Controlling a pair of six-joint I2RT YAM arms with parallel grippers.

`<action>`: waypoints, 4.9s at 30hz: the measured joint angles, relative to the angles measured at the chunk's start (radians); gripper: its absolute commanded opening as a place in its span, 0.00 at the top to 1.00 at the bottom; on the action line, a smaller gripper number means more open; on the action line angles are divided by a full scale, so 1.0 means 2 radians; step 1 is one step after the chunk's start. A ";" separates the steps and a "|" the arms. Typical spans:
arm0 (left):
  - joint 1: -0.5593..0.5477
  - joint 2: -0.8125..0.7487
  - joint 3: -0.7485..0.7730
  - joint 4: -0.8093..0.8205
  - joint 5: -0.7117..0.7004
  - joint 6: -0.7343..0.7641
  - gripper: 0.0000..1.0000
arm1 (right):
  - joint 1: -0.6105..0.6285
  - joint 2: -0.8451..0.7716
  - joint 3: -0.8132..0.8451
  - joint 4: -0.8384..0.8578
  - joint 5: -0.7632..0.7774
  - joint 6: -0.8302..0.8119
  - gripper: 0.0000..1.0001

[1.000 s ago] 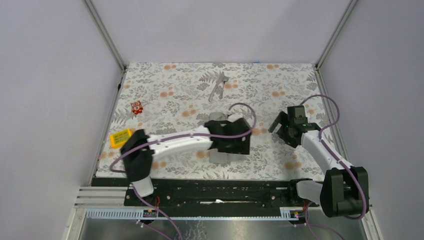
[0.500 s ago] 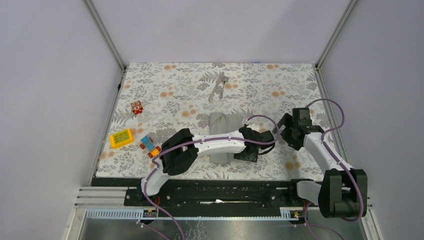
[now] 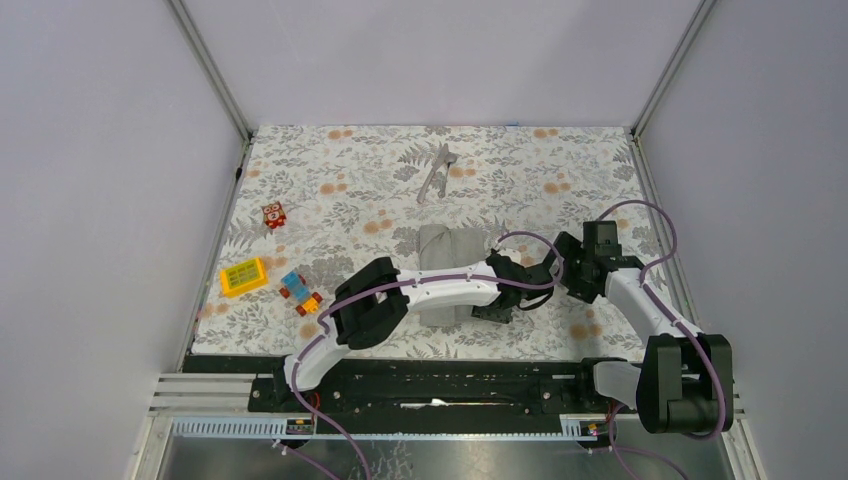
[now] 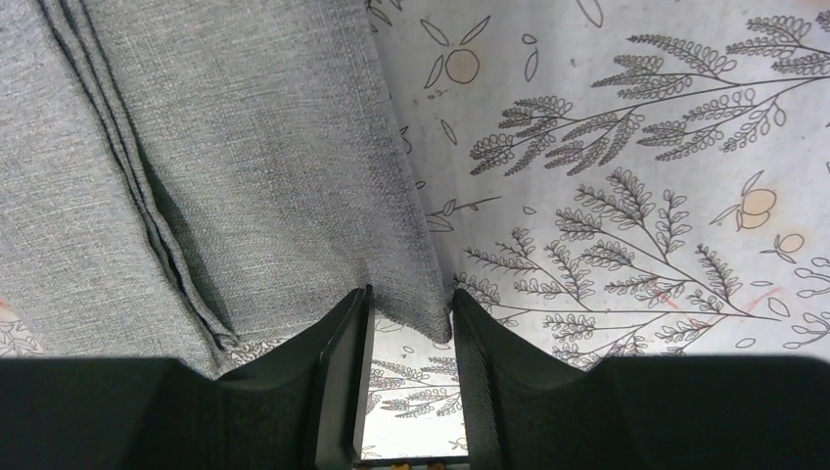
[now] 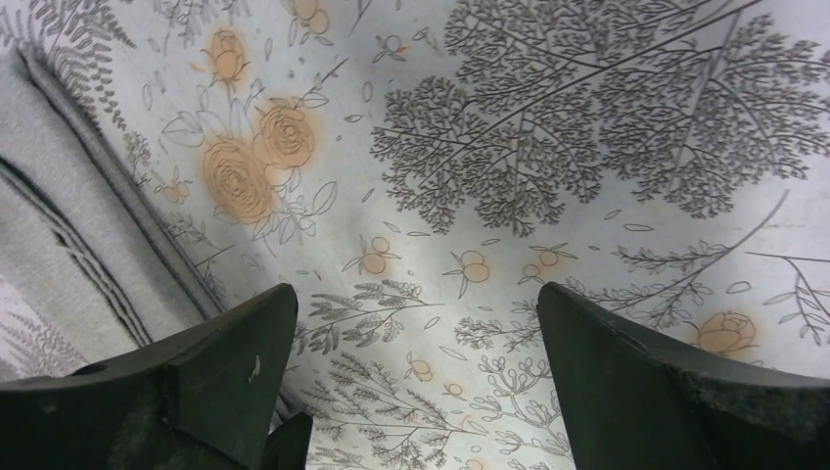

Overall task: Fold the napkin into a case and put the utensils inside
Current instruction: Pick up the 2/3-rectangle-folded napkin from the center of the board, then fold the 2/3-rectangle-folded napkin at the center of the board.

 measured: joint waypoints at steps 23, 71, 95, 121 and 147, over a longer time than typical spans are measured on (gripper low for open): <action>0.011 -0.113 -0.117 0.059 0.008 0.005 1.00 | 0.019 0.126 -0.043 0.262 -0.357 0.036 0.00; 0.024 -0.158 -0.163 0.137 0.052 0.036 1.00 | 0.077 0.362 0.092 0.415 -0.354 0.113 1.00; 0.061 -0.332 -0.471 0.439 0.110 0.033 1.00 | 0.240 0.307 0.329 -0.002 -0.050 -0.029 1.00; 0.084 -0.434 -0.657 0.555 0.126 0.010 0.65 | 0.383 0.496 0.578 -0.176 0.074 -0.023 1.00; 0.269 -0.425 -0.601 0.469 0.262 0.051 0.30 | 0.383 0.505 0.588 -0.168 0.069 -0.019 1.00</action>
